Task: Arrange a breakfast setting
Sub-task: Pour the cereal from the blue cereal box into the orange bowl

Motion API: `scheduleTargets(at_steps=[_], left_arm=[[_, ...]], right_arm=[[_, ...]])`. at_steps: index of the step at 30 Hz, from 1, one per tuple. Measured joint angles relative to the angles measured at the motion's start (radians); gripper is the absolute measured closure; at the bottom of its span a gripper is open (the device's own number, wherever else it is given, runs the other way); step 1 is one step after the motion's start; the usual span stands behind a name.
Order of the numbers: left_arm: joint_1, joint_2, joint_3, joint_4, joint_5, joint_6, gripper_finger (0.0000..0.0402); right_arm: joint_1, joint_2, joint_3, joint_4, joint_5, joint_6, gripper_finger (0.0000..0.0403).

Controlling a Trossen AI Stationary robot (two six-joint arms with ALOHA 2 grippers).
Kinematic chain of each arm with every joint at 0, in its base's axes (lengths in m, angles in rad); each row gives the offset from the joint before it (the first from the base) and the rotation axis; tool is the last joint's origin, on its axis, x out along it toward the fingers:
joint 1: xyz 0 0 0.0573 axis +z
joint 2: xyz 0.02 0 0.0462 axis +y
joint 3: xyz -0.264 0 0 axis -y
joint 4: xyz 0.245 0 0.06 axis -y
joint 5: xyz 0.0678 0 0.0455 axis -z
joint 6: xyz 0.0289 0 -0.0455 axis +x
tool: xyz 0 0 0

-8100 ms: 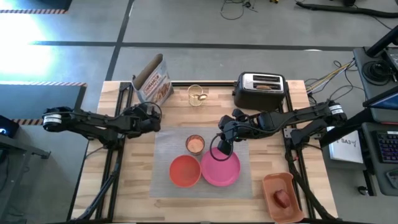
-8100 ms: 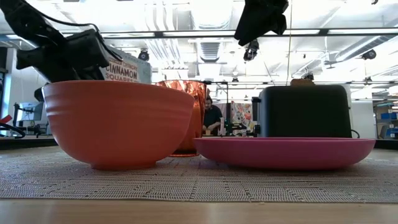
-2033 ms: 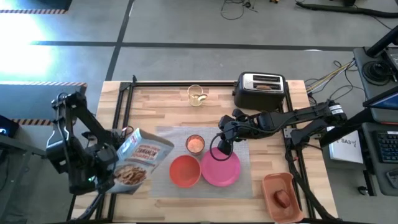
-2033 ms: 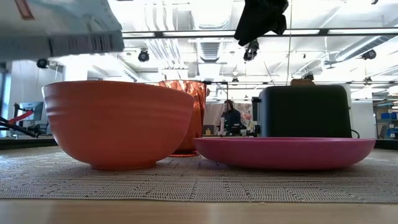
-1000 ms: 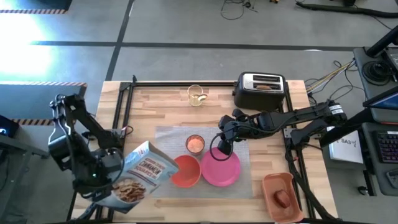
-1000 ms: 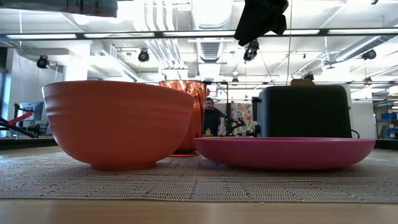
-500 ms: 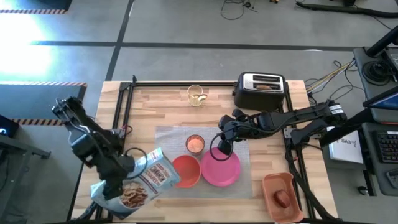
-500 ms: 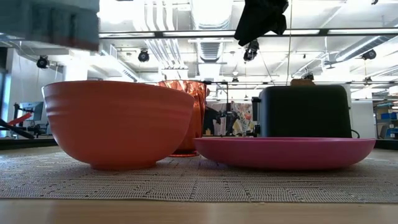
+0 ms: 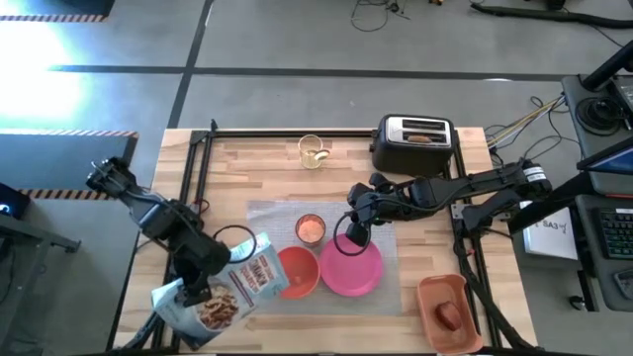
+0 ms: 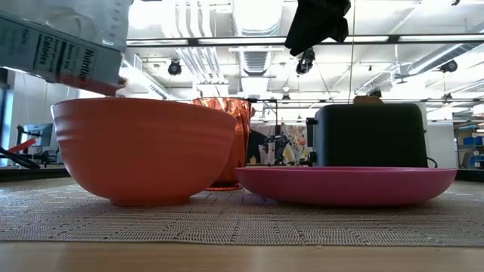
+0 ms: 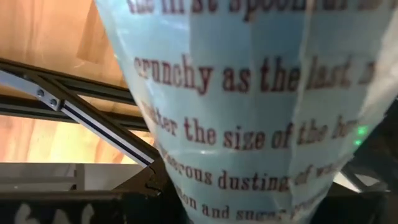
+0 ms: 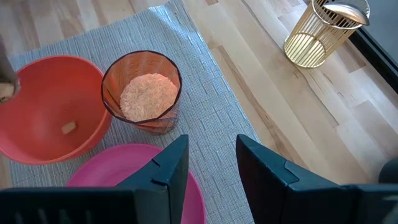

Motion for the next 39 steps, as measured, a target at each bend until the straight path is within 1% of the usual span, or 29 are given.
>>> scheduleTargets(at_steps=[5, 9, 15, 33, 39], left_arm=[[0.034, 0.0, 0.0, -0.001, 0.009, 0.017, 0.0259], [0.05, 0.004, 0.0, -0.003, 0.053, 0.021, 0.0259], [0.059, 0.019, 0.0, -0.01, 0.077, 0.023, 0.0259], [0.074, 0.024, 0.0, -0.036, 0.073, 0.043, 0.0259], [0.08, 0.024, 0.0, -0.049, 0.073, 0.071, 0.0256]], right_arm=[[0.0, 0.0, 0.0, 0.0, 0.0, 0.0, 0.028], [0.0, 0.0, 0.0, 0.0, 0.0, 0.0, 0.028], [0.0, 0.0, 0.0, 0.0, 0.0, 0.0, 0.028], [0.0, 0.0, 0.0, 0.0, 0.0, 0.0, 0.028], [0.0, 0.0, 0.0, 0.0, 0.0, 0.0, 0.028]])
